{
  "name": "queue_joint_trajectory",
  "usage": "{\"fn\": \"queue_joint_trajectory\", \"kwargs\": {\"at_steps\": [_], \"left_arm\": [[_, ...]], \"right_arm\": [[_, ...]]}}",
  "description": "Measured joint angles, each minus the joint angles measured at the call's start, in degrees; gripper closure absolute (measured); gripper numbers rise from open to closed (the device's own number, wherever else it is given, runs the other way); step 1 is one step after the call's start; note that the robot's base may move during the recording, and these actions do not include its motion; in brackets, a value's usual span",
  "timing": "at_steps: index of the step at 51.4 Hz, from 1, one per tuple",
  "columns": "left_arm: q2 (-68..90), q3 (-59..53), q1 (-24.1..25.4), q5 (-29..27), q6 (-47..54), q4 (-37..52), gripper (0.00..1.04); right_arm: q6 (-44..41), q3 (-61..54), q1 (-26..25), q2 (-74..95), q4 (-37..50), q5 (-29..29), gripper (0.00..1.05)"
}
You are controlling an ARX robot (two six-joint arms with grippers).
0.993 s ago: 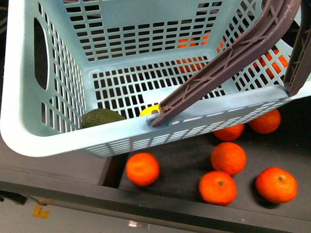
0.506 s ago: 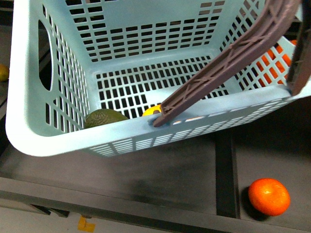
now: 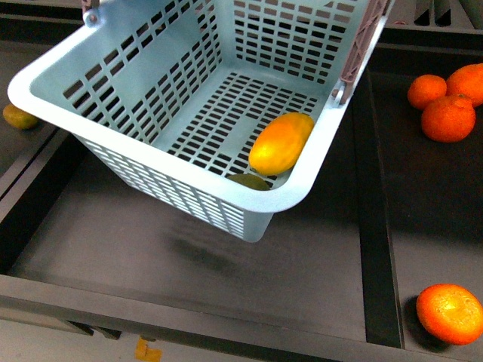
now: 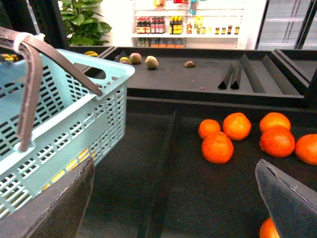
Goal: Pick mango and avocado into basket
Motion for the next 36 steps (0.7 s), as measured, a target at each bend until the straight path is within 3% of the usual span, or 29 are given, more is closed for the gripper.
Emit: {"fn": "queue_joint_trajectory", "kwargs": {"at_steps": [15,32,36], "left_arm": [[14.5,13.7,3.0,-6.0,-11.6,-7.6,0.9],[19.8,16.2,2.4,-4.9,-17.9,-14.4,0.9],[19.6,15.4,2.1,-4.0,-19.1,-14.4,0.77]], "right_arm": [[0.0,0.0,0.0,0.0,0.0,0.0,0.09],[0.0,0.0,0.0,0.0,0.0,0.0,0.09],[0.0,0.0,0.0,0.0,0.0,0.0,0.09]]}}
